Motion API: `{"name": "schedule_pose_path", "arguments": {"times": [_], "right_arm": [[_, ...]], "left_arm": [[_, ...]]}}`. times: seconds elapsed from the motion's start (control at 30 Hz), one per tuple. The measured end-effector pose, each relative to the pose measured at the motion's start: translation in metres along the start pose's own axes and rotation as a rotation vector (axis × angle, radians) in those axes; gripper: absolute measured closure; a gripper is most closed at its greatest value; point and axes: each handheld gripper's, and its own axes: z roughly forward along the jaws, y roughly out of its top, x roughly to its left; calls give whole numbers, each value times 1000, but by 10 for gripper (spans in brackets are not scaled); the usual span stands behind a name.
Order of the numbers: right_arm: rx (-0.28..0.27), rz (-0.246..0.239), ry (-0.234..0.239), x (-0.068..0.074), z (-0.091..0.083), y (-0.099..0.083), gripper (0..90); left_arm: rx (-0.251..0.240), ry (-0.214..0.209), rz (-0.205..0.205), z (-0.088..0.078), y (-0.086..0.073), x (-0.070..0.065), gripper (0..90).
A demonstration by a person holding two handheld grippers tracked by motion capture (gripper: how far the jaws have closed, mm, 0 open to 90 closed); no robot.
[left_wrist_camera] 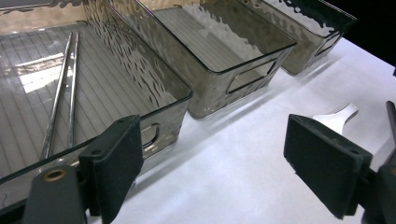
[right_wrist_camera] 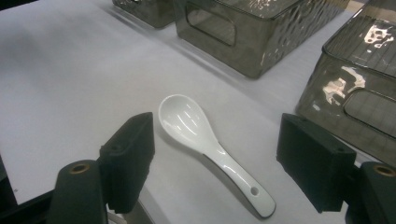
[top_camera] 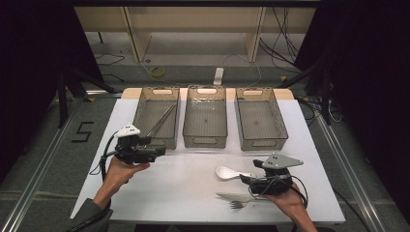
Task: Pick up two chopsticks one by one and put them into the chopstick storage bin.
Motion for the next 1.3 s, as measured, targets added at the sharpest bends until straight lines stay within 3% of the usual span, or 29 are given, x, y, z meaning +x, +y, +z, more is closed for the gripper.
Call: {"name": "schedule_pose_path", "arguments": {"times": [0.73,1.3], "right_arm": [[69,-22,9,-20,9,5,289],[193,-77,51,-21,33,9,289]], "left_arm": [[-77,-15,12,-11,-6,-19,171],[-106,-20,11,-17,-10,-25,159]]}}
